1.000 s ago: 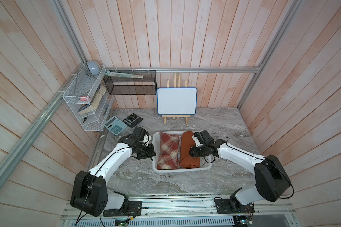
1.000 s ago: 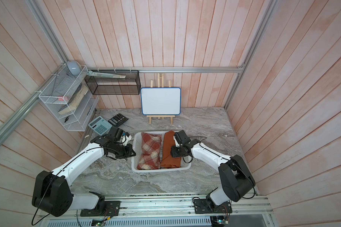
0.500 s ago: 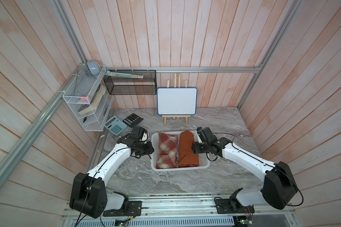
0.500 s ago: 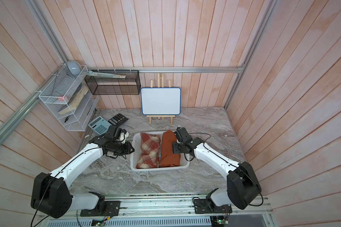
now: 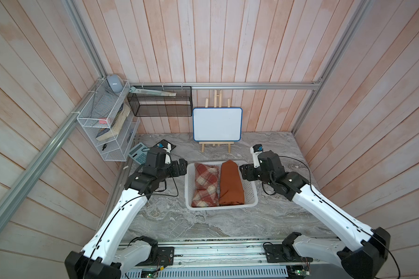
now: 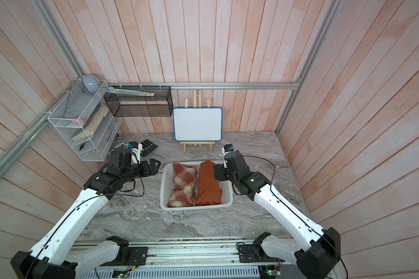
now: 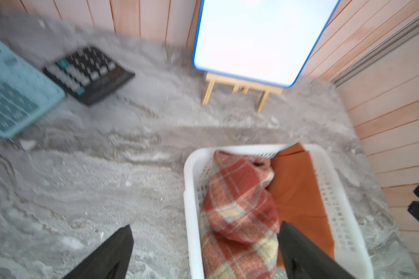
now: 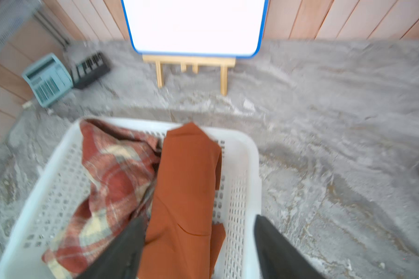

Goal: Roll up the skirts
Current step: Reset both arms

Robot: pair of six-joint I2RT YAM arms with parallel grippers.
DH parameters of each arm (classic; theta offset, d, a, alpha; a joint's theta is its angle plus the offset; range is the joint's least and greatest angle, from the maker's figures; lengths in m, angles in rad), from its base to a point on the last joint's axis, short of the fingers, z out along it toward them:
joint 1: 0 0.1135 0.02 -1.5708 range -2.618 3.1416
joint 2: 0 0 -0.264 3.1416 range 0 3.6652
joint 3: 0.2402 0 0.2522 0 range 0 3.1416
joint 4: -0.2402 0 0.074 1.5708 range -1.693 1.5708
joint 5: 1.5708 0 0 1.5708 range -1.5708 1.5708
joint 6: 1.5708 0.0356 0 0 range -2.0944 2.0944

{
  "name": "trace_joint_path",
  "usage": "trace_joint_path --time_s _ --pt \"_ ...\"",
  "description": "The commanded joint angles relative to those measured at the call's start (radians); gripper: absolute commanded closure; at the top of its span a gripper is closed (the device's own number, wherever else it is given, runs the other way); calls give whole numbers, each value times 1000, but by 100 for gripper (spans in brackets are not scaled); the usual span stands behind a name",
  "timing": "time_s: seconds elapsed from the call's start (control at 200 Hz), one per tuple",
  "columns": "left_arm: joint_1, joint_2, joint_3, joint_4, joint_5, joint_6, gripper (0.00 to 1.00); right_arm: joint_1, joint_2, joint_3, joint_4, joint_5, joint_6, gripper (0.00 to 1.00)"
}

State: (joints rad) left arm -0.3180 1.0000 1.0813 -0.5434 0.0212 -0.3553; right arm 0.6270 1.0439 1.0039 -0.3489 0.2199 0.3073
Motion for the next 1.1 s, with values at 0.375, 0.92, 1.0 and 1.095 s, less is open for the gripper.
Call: trace_joint_path --time_s 0.375,0.92,1.0,1.095 --pt "95 -101 -794 1366 -285 373 0 -304 -99 -454 785 7 -175 2" --pt "169 9 -970 1602 -360 392 0 -555 86 -657 1121 -137 -434 2" --pt "183 158 -960 1690 -306 376 0 -571 137 -708 1246 -181 -411 2" --pt "178 336 -989 1885 -314 435 0 -586 226 -765 1412 -210 -363 2"
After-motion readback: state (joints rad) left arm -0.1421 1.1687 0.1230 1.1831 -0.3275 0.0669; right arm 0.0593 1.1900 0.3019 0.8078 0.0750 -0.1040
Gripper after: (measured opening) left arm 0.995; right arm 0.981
